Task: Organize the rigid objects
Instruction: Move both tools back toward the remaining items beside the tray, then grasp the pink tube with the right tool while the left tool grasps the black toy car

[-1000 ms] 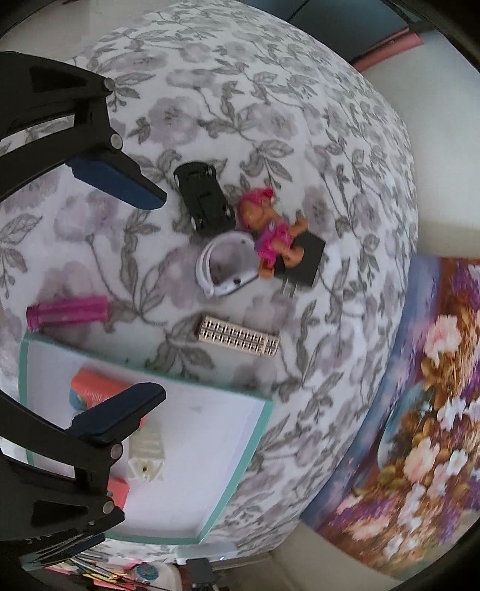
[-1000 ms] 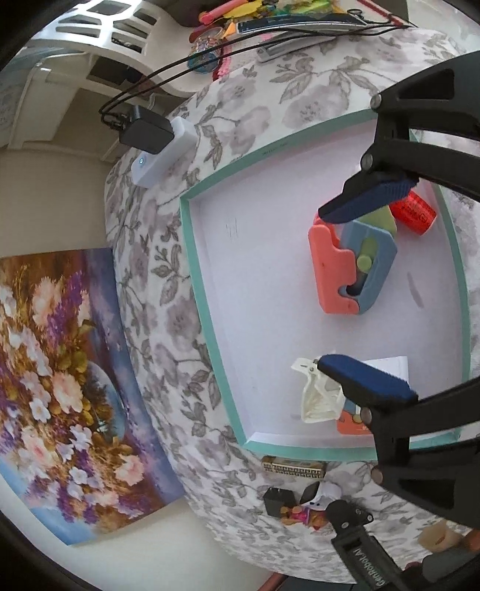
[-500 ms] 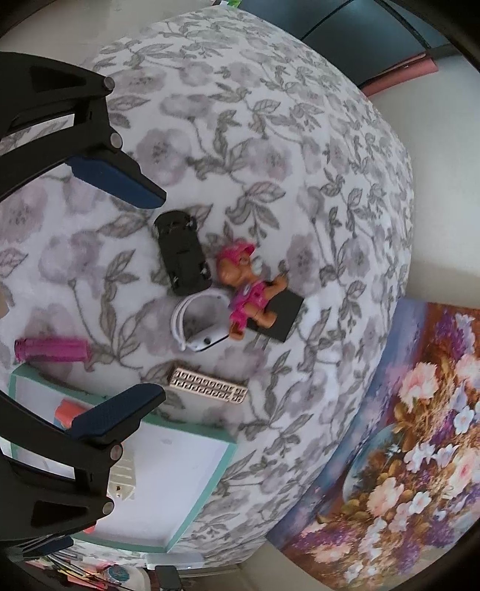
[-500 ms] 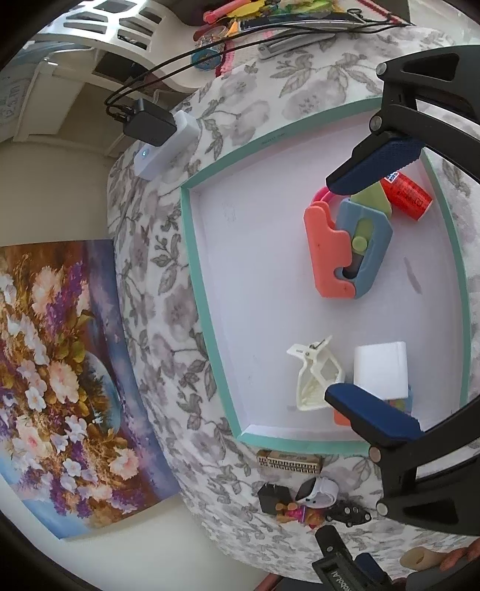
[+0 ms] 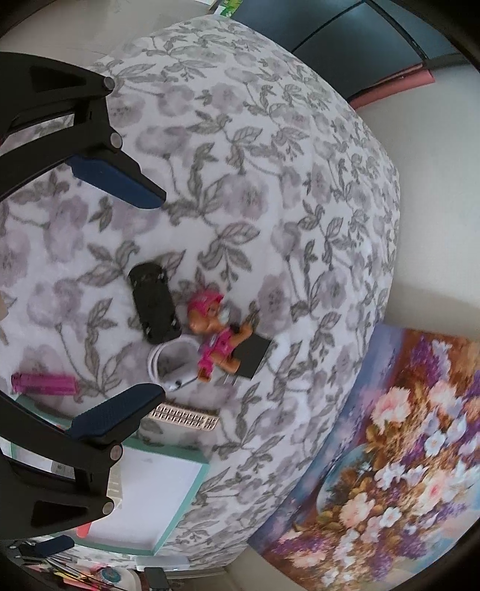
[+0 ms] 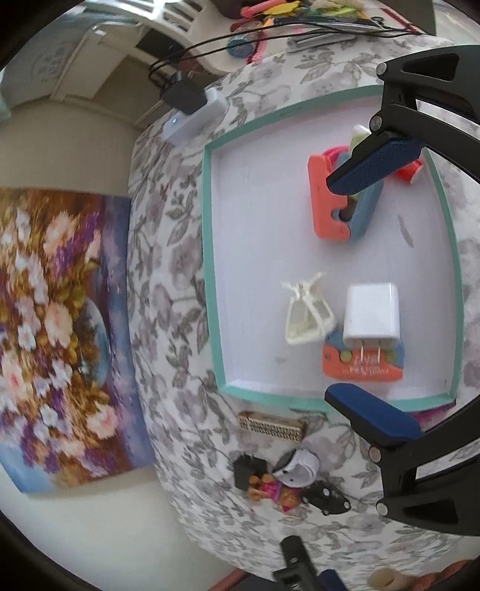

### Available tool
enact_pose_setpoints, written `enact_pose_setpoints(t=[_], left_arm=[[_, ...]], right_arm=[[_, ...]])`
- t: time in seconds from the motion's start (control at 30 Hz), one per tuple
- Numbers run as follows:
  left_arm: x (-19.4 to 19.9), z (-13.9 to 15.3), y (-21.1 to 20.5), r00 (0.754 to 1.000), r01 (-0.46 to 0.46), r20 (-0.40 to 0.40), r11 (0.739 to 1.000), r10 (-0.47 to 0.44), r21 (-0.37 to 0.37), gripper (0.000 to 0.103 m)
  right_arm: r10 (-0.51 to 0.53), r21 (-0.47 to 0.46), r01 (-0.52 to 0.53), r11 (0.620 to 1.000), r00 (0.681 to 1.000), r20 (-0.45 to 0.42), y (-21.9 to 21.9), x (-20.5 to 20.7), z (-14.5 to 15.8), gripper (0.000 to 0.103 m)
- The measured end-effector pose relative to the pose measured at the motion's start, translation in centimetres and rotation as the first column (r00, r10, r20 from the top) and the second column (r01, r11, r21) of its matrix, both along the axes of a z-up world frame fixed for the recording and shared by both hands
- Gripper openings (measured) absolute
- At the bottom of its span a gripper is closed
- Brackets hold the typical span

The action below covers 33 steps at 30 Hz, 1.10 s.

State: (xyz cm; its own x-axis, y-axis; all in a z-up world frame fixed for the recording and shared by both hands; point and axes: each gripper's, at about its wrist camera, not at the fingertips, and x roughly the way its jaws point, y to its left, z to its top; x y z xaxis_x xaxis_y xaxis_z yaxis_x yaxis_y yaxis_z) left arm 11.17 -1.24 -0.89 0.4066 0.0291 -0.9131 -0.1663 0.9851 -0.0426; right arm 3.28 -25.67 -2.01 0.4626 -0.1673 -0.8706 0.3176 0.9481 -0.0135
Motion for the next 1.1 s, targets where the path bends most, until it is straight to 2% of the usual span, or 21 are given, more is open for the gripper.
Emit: enact_pose_setpoints(t=[0.3, 0.53, 0.73, 0.9, 0.93, 1.1], left_arm=[[0.4, -0.4, 4.9, 0.998, -0.070, -0.009, 0.998, 0.070, 0.006, 0.096], [0.2, -1.1, 8.3, 0.991, -0.131, -0.019, 0.991, 0.132, 0.024, 0.096], [0.2, -2.3, 9.2, 0.992, -0.116, -0.050, 0.993, 0.118, 0.037, 0.096], [0.3, -3.1, 9.2, 0.992, -0.094, -0.075, 0.995, 0.096, 0.031, 0.096], [0.3, -3.2, 9.2, 0.993, -0.090, -0.078, 0.995, 0.093, 0.029, 0.096], [0.4, -3.5, 9.0, 0.993, -0.075, -0.086, 0.997, 0.077, 0.020, 0.096]], right_arm=[[0.090, 0.013, -0.090, 0.996, 0.996, -0.009, 4.8, 0.9, 0.0, 0.103], [0.195, 0.040, -0.194, 0.980, 0.980, -0.025, 9.2, 1.6, -0.5, 0.103], [0.271, 0.080, -0.268, 0.960, 0.962, -0.026, 11.2, 1.7, -1.2, 0.103], [0.287, 0.090, -0.281, 0.955, 0.956, -0.056, 11.4, 1.9, -2.3, 0.103], [0.288, 0.097, -0.282, 0.954, 0.956, -0.058, 11.3, 2.0, -2.4, 0.102], [0.323, 0.129, -0.313, 0.941, 0.944, -0.064, 11.8, 1.9, -2.7, 0.084]])
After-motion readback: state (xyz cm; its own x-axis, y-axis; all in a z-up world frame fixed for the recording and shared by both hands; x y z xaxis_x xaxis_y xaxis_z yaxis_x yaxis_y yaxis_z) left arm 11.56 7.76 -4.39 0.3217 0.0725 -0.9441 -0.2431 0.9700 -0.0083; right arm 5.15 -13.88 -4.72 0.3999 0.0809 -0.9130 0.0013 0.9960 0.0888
